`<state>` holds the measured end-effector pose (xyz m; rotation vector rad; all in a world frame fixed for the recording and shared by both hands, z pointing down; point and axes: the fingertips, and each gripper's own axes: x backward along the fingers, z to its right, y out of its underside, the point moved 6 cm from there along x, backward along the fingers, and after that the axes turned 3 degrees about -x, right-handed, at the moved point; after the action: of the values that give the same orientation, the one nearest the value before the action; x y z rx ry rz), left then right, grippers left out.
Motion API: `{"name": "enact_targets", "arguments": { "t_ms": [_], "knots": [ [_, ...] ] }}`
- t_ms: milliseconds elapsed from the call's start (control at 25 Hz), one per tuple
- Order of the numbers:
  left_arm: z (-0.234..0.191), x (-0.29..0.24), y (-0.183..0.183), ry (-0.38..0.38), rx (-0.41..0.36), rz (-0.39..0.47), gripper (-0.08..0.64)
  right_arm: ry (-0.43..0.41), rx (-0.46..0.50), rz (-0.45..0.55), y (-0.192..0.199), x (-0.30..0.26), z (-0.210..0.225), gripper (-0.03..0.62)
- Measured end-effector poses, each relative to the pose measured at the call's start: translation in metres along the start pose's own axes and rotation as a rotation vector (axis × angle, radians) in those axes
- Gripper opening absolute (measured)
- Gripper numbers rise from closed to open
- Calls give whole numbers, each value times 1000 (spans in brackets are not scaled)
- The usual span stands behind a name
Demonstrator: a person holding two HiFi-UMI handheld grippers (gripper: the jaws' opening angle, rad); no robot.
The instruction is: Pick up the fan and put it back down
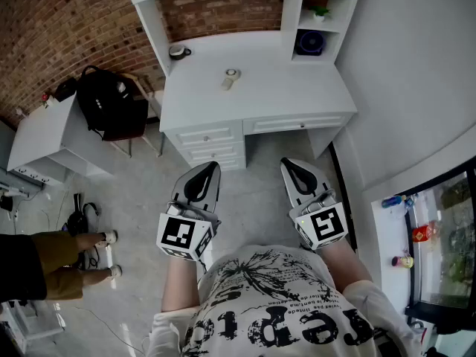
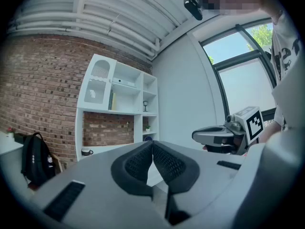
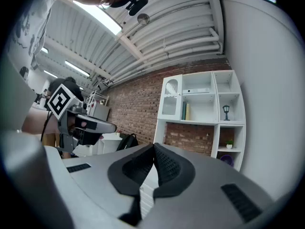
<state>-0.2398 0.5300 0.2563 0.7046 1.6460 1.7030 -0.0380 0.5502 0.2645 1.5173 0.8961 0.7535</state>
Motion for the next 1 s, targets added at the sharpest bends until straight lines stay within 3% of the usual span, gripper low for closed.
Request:
{"name": "enact_targets", "arguments": {
  "t_ms": [440, 560, 640, 800, 1000],
  "knots": [
    [-22, 12, 6, 28, 9, -11, 15, 21, -15, 0, -3, -14, -22, 14],
    [-31, 18, 7, 22, 48, 46, 15, 48, -39, 6, -2, -17, -31, 15],
    [-37, 23, 6, 8, 67, 121, 394, 65, -54, 7, -1, -18, -37, 15],
    [-48, 24, 12, -7, 19, 110, 394, 84, -48, -20, 5, -23, -47, 15],
    [-58, 18, 29, 7, 36, 71, 394, 81, -45, -47, 20, -36, -52, 15]
  ]
}}
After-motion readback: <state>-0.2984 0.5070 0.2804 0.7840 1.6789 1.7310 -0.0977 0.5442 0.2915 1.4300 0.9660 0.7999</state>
